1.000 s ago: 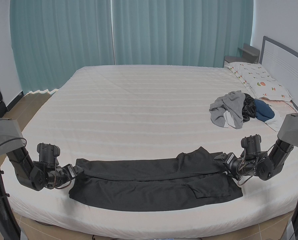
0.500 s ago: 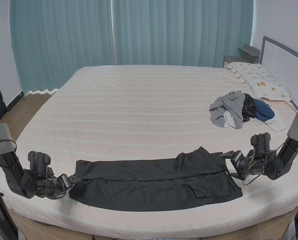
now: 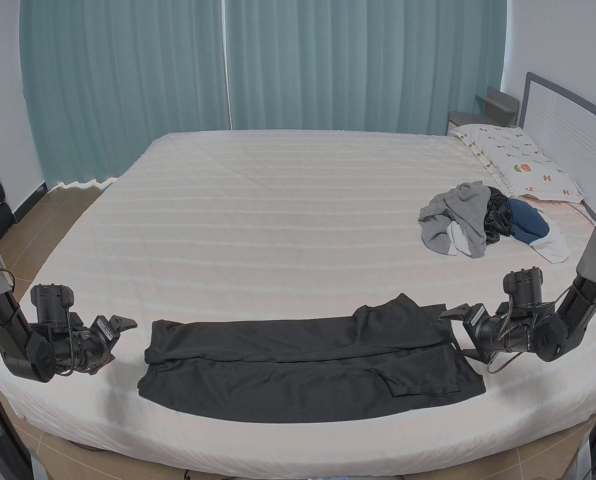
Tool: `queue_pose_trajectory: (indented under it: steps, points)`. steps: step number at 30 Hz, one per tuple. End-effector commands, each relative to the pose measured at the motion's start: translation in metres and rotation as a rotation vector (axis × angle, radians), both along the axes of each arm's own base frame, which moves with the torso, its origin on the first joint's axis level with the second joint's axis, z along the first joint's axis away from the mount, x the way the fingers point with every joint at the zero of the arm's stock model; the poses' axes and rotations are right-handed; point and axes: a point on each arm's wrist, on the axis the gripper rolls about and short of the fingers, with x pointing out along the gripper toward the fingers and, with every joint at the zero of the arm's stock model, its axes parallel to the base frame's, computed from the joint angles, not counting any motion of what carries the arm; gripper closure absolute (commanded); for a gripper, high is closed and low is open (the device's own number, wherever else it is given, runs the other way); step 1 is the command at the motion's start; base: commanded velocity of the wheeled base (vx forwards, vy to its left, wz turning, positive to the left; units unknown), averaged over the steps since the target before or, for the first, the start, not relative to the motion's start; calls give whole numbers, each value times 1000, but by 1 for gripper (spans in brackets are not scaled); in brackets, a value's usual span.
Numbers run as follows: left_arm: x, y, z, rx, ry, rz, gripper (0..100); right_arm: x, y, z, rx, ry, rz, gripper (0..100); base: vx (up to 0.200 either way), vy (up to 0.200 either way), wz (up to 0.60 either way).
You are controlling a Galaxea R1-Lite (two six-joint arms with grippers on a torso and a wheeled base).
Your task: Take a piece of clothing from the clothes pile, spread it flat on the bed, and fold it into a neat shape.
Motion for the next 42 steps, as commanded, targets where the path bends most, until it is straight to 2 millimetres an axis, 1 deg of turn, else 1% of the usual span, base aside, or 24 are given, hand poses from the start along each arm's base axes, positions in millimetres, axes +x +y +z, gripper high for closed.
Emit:
queue_pose_trajectory:
  steps: [1, 4, 5, 7, 8, 11, 15, 21, 22, 25, 28, 33, 39, 42]
  points:
    - [-7, -1, -2, -5, 15, -22, 0, -1, 0, -1, 0, 6, 3, 0, 0, 0, 0]
    - [-26, -8, -13, 55, 57, -156, 0, -1, 0, -2, 0, 9, 1, 0, 0, 0, 0]
    - [-30, -9, -15, 65, 61, -191, 0, -1, -1, -3, 0, 11, 0, 0, 0, 0, 0]
    - [-30, -9, -15, 65, 61, -191, 0, -1, -1, -3, 0, 11, 0, 0, 0, 0, 0]
    - [-36, -11, -18, 76, 75, -238, 0, -1, 0, -3, 0, 11, 1, 0, 0, 0, 0]
    - [-35, -21, -24, 75, 97, -276, 0, -1, 1, -3, 0, 11, 4, 0, 0, 0, 0]
    - [-35, -29, -32, 73, 131, -305, 0, -1, 1, -2, 0, 9, 4, 0, 0, 0, 0]
    - [-32, -31, -36, 79, 137, -292, 0, -1, 1, -3, 0, 11, 6, 0, 0, 0, 0]
    - [-32, -31, -36, 80, 136, -291, 100, -1, 1, -3, 0, 11, 6, 0, 0, 0, 0]
    - [-33, -33, -39, 117, 151, -273, 100, -1, 1, -3, 0, 12, 6, 0, 0, 0, 0]
    - [-39, -32, -41, 148, 172, -261, 100, -1, 0, -3, 0, 11, 1, 0, 0, 0, 0]
    - [-42, -31, -39, 183, 171, -273, 100, -1, 0, -3, 0, 12, 1, 0, 0, 0, 0]
    - [-45, -30, -38, 234, 186, -249, 100, -1, 0, -2, 0, 9, 3, 0, 0, 0, 0]
    - [-51, -31, -37, 255, 190, -272, 100, -1, 0, -3, 0, 11, 3, 0, 0, 0, 0]
